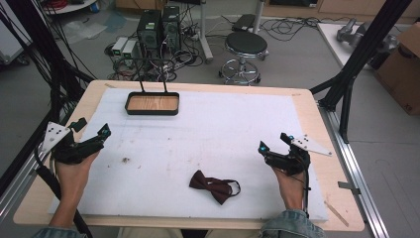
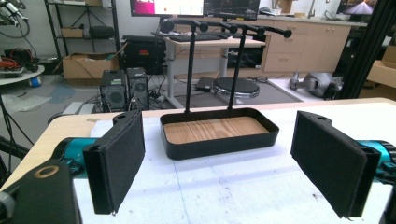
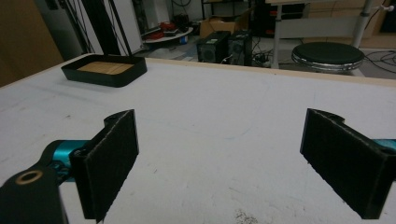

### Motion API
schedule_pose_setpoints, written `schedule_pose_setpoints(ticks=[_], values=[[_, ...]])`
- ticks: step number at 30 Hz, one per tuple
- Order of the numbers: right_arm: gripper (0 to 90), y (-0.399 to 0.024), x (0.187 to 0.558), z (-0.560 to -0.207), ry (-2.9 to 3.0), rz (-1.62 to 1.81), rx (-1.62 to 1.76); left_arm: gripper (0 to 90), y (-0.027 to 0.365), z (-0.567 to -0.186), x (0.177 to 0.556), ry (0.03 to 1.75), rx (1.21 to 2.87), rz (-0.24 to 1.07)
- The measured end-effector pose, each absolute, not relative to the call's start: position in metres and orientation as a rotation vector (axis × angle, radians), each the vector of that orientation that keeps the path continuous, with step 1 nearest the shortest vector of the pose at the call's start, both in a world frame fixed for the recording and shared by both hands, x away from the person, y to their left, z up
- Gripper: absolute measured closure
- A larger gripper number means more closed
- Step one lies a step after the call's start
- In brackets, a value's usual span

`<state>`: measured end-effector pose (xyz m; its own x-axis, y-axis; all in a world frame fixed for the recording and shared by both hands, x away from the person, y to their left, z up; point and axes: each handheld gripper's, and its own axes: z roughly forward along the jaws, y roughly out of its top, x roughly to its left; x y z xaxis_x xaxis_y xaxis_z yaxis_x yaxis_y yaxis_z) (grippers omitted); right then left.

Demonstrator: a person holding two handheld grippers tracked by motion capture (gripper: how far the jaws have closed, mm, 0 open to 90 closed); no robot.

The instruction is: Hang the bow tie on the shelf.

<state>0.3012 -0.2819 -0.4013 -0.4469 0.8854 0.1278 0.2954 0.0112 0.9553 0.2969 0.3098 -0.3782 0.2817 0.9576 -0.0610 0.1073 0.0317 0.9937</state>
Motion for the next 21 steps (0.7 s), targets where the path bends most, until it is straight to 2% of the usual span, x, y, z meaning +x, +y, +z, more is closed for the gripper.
schedule_pose_setpoints(ticks=[21], values=[[14.8, -0.268, 0.296, -0.394, 1.823, 1.47, 1.132, 17.9, 0.305, -0.38, 0.293, 1.062, 1.408, 0.922]])
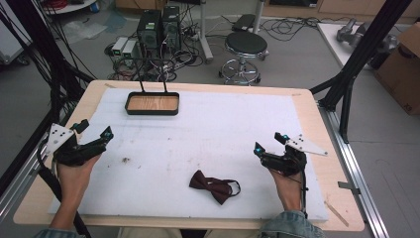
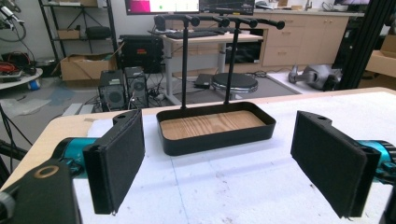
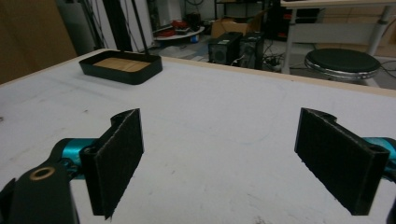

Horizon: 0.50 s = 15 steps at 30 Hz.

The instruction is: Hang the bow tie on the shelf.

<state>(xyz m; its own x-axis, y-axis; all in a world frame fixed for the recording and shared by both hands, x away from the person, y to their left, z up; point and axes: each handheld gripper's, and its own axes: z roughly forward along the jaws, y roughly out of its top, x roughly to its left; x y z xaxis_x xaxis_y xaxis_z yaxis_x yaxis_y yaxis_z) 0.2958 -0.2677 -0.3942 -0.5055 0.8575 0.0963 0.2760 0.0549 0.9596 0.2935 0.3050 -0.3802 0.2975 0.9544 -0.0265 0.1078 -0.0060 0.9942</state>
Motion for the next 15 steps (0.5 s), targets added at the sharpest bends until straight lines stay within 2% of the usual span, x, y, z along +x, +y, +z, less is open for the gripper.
schedule_pose_setpoints(ticks=[6, 9, 14, 15], values=[[16.4, -0.248, 0.284, -0.397, 1.919, 1.495, 1.058, 17.9, 0.304, -0.381, 0.294, 1.062, 1.411, 0.923], [22.1, -0.233, 0.274, -0.398, 1.992, 1.508, 0.982, 17.9, 0.303, -0.381, 0.294, 1.057, 1.414, 0.922], [25.4, -0.214, 0.262, -0.401, 2.074, 1.517, 0.87, 17.9, 0.302, -0.38, 0.295, 1.057, 1.412, 0.922], [29.0, -0.203, 0.258, -0.405, 2.137, 1.518, 0.804, 17.9, 0.302, -0.38, 0.295, 1.055, 1.415, 0.923]])
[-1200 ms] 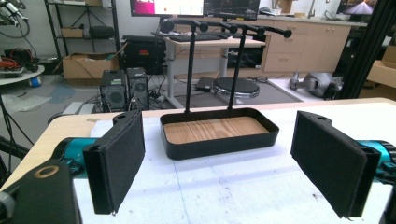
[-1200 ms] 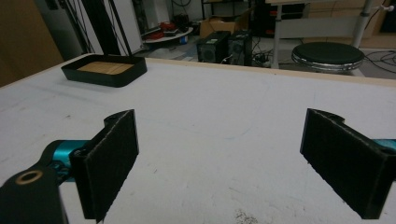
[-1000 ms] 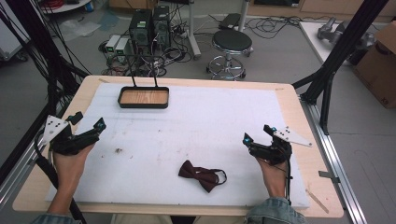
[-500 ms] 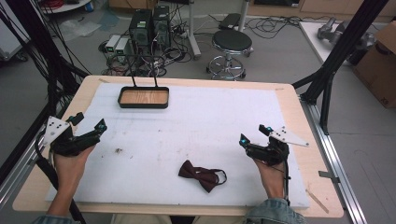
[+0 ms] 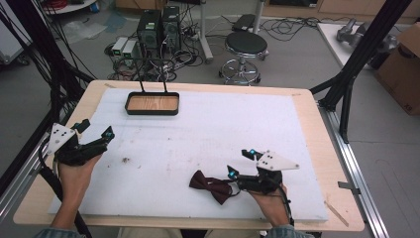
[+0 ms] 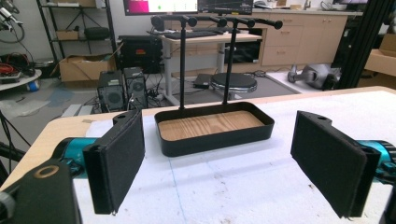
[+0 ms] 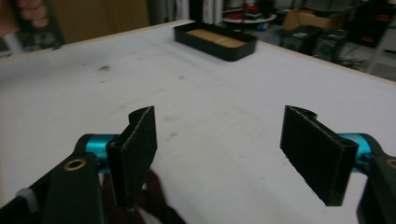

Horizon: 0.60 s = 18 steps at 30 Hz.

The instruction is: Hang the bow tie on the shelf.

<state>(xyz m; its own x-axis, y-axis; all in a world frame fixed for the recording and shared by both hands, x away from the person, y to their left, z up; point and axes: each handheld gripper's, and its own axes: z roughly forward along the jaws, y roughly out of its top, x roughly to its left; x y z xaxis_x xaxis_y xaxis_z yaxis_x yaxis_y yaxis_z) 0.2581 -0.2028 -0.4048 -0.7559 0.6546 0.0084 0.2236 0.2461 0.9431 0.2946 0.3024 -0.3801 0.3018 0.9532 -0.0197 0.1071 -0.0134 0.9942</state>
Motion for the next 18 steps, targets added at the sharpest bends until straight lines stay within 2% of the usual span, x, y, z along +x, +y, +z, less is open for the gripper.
schedule_pose_setpoints(ticks=[5, 6, 18], values=[[35.2, -0.183, 0.253, -0.413, 2.251, 1.466, 0.699, 17.9, 0.303, -0.38, 0.294, 1.053, 1.413, 0.924], [39.2, -0.173, 0.251, -0.419, 2.311, 1.429, 0.64, 17.9, 0.303, -0.379, 0.294, 1.053, 1.411, 0.924], [47.5, -0.147, 0.247, -0.436, 2.457, 1.357, 0.549, 17.9, 0.305, -0.379, 0.293, 1.056, 1.403, 0.932]])
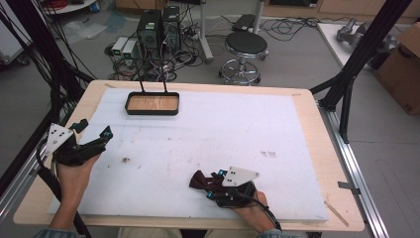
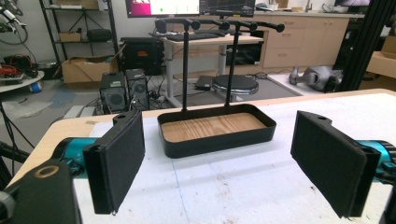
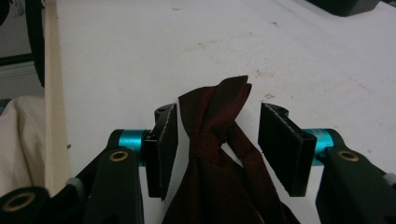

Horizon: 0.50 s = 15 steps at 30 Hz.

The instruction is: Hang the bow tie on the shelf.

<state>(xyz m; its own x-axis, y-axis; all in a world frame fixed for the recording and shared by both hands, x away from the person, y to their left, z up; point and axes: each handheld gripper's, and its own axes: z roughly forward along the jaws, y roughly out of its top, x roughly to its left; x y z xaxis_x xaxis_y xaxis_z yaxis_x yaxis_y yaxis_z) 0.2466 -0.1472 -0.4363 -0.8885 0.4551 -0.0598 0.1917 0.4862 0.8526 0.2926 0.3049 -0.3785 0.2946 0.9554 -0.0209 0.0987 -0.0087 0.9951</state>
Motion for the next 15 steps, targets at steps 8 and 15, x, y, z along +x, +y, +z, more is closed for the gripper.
schedule_pose_setpoints(ticks=[8, 15], values=[[52.2, -0.1411, 0.2478, -0.4425, 2.513, 1.312, 0.55, 17.9, 0.3047, -0.3783, 0.2925, 1.055, 1.403, 0.931], [62.3, -0.1372, 0.2472, -0.4456, 2.537, 1.27, 0.547, 17.9, 0.3049, -0.3779, 0.2921, 1.055, 1.398, 0.931]])
